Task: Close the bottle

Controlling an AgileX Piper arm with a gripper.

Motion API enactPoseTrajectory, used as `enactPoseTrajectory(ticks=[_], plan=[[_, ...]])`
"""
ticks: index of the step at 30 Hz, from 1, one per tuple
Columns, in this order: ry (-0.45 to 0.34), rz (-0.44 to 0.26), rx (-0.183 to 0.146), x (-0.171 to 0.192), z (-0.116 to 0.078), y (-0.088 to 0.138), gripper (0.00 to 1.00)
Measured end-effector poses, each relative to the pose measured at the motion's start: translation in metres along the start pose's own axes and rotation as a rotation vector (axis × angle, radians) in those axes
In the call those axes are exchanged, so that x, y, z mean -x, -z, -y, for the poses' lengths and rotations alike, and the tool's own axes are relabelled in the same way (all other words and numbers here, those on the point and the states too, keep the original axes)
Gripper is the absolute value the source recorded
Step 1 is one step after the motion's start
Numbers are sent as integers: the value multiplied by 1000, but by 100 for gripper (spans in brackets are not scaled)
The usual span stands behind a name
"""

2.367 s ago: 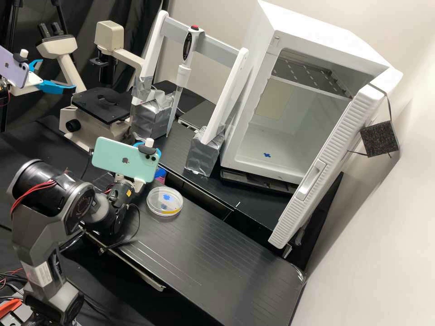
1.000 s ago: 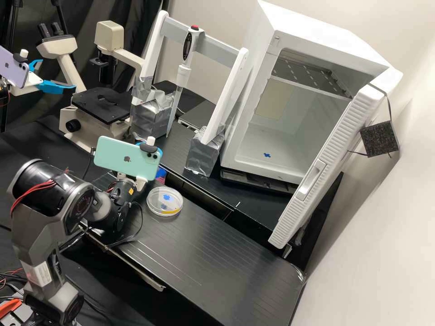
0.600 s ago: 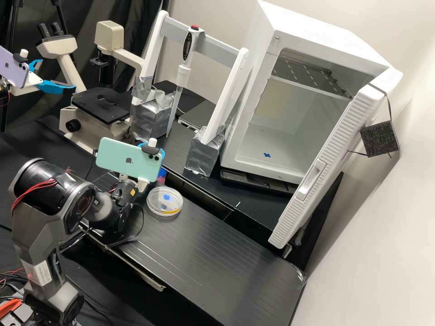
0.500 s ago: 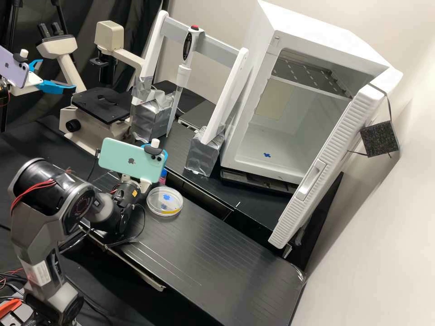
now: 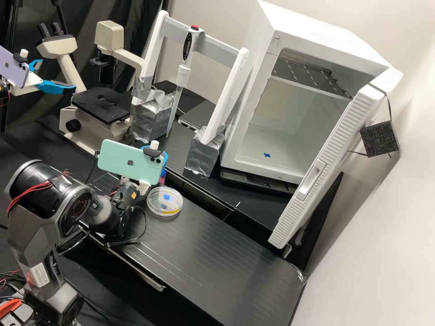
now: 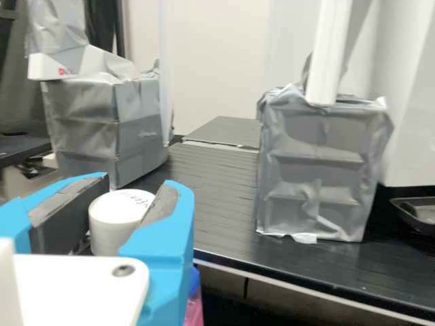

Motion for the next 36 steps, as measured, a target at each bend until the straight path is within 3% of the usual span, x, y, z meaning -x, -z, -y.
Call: enactPoseTrajectory(ticks=[36], plan=[[19,-3,-1,-6,3,2,0]])
